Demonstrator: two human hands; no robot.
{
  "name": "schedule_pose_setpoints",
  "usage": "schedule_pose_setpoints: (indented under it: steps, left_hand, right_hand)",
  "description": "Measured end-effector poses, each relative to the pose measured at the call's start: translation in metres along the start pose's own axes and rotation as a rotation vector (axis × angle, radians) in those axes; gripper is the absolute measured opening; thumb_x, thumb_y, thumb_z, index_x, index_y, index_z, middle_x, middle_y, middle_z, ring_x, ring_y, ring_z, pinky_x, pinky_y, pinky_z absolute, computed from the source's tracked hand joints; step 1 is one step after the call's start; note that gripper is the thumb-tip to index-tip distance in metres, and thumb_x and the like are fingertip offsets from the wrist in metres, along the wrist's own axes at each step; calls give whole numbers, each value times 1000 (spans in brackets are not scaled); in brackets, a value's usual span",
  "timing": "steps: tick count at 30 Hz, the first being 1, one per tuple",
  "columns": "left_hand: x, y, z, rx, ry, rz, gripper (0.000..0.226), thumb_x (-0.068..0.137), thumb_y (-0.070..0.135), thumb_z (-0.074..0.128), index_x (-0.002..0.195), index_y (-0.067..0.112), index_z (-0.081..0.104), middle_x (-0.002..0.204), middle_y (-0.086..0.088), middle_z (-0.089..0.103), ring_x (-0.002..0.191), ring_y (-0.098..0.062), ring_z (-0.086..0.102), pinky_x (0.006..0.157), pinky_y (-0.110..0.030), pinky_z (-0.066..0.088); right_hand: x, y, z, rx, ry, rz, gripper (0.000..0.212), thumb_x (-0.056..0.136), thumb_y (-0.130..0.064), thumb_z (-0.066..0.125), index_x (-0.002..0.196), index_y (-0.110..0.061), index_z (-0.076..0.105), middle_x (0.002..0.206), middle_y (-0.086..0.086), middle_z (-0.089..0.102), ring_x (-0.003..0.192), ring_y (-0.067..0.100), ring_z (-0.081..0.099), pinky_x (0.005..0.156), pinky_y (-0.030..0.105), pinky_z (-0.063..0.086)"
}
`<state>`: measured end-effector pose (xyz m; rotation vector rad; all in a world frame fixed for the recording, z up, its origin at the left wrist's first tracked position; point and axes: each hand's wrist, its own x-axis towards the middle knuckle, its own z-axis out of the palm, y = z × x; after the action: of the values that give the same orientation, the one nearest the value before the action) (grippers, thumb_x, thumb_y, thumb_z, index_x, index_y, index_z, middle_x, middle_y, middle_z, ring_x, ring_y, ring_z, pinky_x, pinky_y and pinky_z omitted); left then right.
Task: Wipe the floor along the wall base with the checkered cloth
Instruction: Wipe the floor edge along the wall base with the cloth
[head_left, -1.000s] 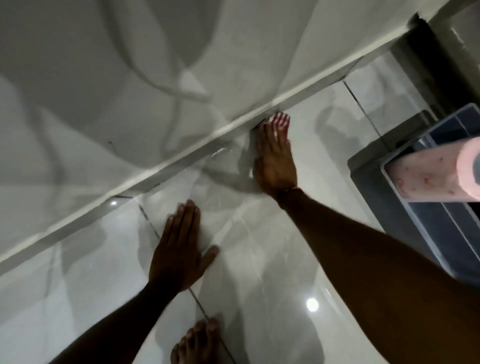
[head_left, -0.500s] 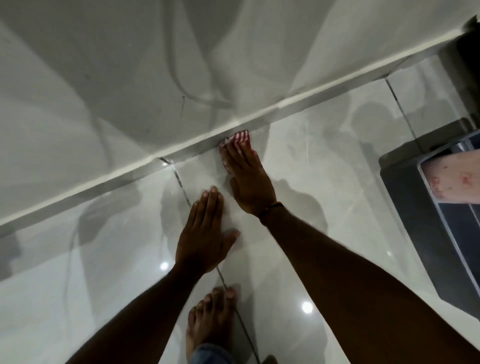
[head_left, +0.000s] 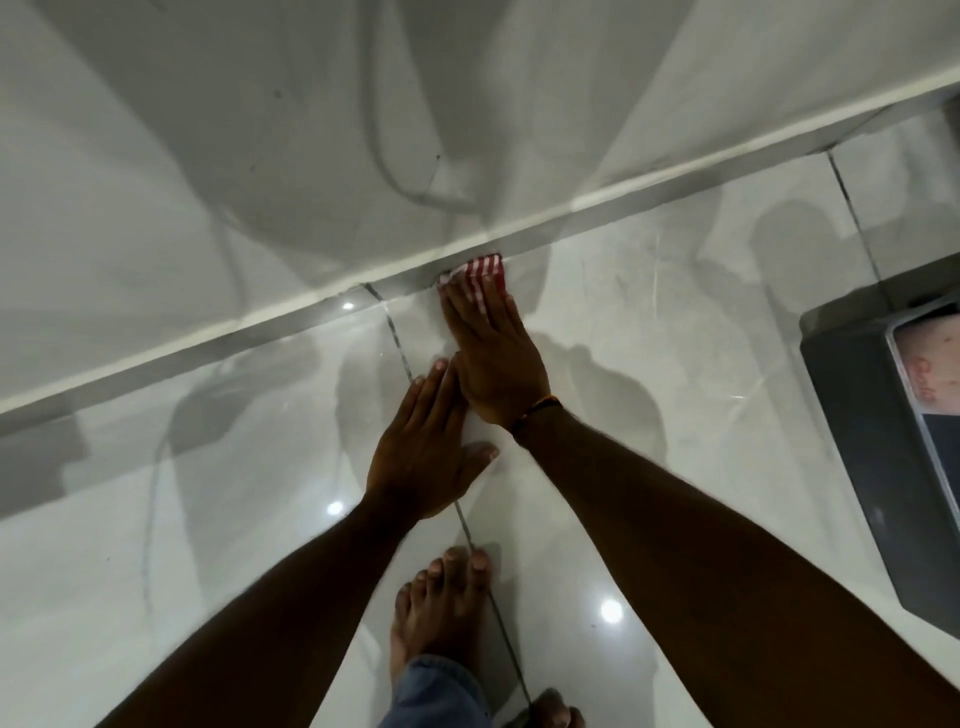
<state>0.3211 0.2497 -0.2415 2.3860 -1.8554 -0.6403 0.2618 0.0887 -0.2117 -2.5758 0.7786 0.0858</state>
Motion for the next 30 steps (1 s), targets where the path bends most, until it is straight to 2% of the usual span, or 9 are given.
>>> schedule_pose_setpoints:
  steps: [4, 8, 12, 17, 21, 24, 27, 28, 30]
  left_hand:
    - [0, -3, -6, 18, -5, 18, 95, 103, 70, 34, 167, 5, 6, 176, -19, 8, 164, -34, 6, 133, -51, 17]
    - [0, -2, -9, 10, 12, 15, 93, 104, 69, 28, 167, 3, 11, 177, -19, 8, 165, -35, 6, 133, -51, 16]
    - [11, 7, -5, 6, 42, -63, 97, 102, 72, 30, 168, 3, 9, 178, -17, 5, 165, -35, 5, 133, -49, 13]
    - [28, 12, -1, 25, 67, -142, 102, 98, 72, 36, 168, 5, 5, 178, -15, 1, 166, -33, -1, 134, -41, -2]
    - [28, 9, 6, 38, 80, -153, 102, 98, 76, 28, 168, 6, 3, 179, -13, -3, 166, -31, -4, 134, -38, -7]
    - [28, 6, 10, 35, 91, -130, 100, 99, 76, 24, 168, 6, 5, 179, -14, 1, 166, -34, 1, 134, -42, -1]
    - [27, 7, 6, 40, 74, -123, 97, 101, 73, 23, 168, 4, 7, 179, -16, 3, 166, -35, 2, 134, -46, 6]
    - [27, 9, 3, 42, 61, -129, 96, 102, 72, 23, 168, 4, 7, 179, -16, 2, 166, -34, 1, 134, -48, 8]
    - [27, 11, -2, 26, 33, -151, 96, 102, 71, 28, 168, 4, 7, 179, -16, 2, 166, -33, -1, 134, -51, 12]
  right_hand:
    - [-1, 36, -11, -113, 33, -47, 69, 101, -22, 37, 167, -12, 18, 177, 13, 14, 165, 38, 6, 134, 52, 18]
    - [-2, 82, -30, -13, 115, 212, 68, 105, -10, 36, 168, -15, 12, 178, 14, 0, 165, 37, -5, 134, 55, 17]
    - [-5, 134, -52, -48, 152, 288, 61, 108, -18, 37, 167, -14, 19, 177, 11, 13, 165, 37, 4, 132, 61, 20]
    - [11, 216, -88, -156, 351, 562, 64, 109, -20, 31, 164, 6, 9, 173, 31, 6, 162, 49, 4, 135, 56, 4]
    - [36, 295, -129, -428, 393, 730, 68, 109, -28, 48, 154, 11, 17, 165, 24, 39, 153, 40, 40, 129, 49, 36]
    - [39, 332, -149, -146, 329, 890, 64, 109, -21, 28, 153, 23, 14, 161, 47, 21, 151, 62, 23, 129, 68, 18]
    - [33, 326, -150, -414, 349, 756, 69, 98, -9, -13, 151, 21, 20, 155, 45, 35, 145, 58, 39, 125, 63, 34]
    - [32, 313, -147, -439, 377, 712, 71, 97, -5, -12, 152, 17, 28, 153, 39, 44, 143, 52, 47, 123, 57, 40]
    - [27, 277, -130, -333, 406, 674, 56, 104, -7, 18, 154, 12, 35, 158, 33, 43, 149, 47, 43, 129, 52, 34]
